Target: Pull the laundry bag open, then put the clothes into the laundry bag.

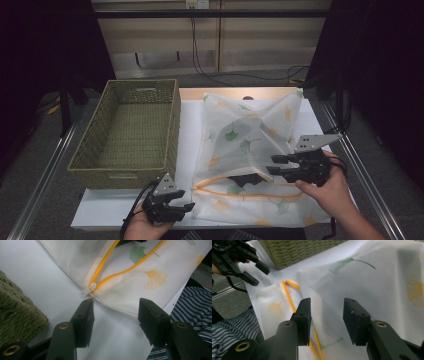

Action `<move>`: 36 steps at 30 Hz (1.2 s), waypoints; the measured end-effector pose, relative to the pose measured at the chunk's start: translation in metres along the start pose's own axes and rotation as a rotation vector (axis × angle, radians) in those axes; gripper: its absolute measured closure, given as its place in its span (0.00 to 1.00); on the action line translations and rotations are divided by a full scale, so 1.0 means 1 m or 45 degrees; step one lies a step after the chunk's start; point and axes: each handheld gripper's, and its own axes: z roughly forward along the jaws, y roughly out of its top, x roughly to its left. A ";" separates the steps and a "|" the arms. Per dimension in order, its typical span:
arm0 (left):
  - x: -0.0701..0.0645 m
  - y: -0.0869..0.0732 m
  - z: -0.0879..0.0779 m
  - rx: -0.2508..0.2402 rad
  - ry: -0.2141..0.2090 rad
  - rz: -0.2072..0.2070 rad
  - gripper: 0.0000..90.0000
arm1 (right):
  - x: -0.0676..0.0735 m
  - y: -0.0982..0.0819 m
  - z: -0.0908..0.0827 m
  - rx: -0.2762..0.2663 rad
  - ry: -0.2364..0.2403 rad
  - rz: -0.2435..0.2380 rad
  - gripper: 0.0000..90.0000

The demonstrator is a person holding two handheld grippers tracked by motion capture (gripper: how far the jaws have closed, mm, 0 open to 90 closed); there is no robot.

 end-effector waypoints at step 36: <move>0.003 -0.011 -0.001 0.014 0.038 -0.054 0.39 | 0.065 0.065 0.130 0.169 0.299 -0.216 0.73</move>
